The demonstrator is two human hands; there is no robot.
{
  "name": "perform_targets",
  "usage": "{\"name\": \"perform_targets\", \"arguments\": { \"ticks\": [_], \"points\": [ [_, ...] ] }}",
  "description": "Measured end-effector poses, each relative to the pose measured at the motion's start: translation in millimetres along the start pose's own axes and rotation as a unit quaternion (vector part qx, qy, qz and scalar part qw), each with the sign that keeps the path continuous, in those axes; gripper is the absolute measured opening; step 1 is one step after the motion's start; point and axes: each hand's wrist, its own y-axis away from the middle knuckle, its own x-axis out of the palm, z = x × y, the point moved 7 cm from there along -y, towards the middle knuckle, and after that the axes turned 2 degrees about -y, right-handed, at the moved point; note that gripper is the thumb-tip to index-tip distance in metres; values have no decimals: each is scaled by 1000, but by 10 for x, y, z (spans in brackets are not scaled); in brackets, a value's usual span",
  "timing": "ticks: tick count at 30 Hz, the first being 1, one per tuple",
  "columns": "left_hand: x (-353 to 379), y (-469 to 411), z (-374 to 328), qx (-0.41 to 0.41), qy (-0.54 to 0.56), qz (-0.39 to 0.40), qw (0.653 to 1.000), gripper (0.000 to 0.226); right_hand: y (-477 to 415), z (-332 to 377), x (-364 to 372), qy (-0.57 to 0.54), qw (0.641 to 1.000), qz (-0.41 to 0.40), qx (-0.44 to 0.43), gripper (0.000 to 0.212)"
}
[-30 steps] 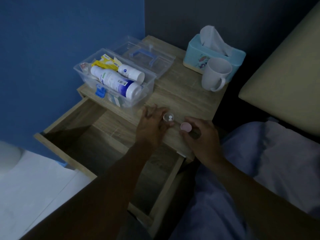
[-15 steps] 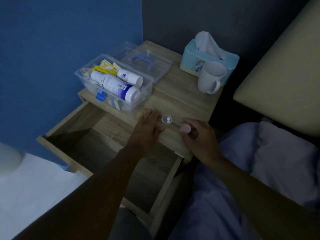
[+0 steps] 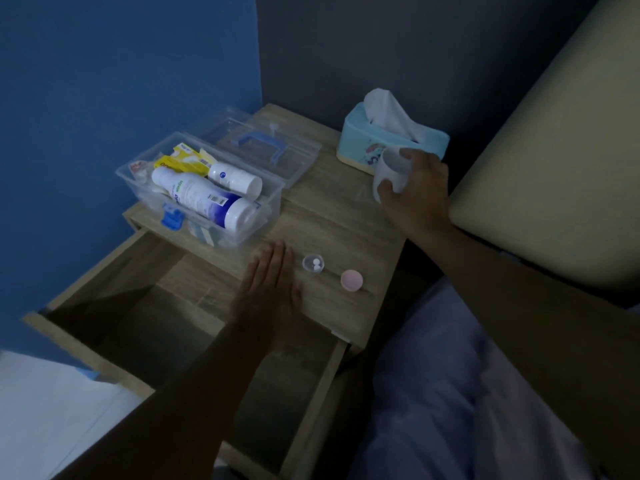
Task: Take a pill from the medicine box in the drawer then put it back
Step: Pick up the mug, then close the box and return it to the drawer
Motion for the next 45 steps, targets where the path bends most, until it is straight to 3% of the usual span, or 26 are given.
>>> {"name": "perform_targets", "arguments": {
  "ticks": [5, 8, 14, 27, 33, 41, 45],
  "points": [
    [29, -23, -4, 6, -20, -2, 1000, 63, -393, -234, 198, 43, 990, 76, 111, 82],
    [37, -21, -9, 6, 5, -13, 1000, 62, -441, -335, 282, 47, 986, 82, 135, 81],
    [62, -36, -3, 14, 16, -25, 999, 67, -447, -384, 238, -3, 991, 44, 123, 72],
    [19, -14, -22, 0, 16, -8, 1000, 62, 105, 252, 168, -85, 988, 124, 31, 99],
    [31, -22, -24, -7, 12, 11, 1000, 63, 381, 387, 122, -96, 985, 145, 6, 80],
    [54, -39, -5, -13, 25, 8, 1000, 64, 474, 279, 114, -73, 989, 129, 18, 89],
    [73, -38, 4, -12, 25, 1, 1000, 64, 502, 231, 110, -83, 989, 116, 27, 80]
  ]
}}
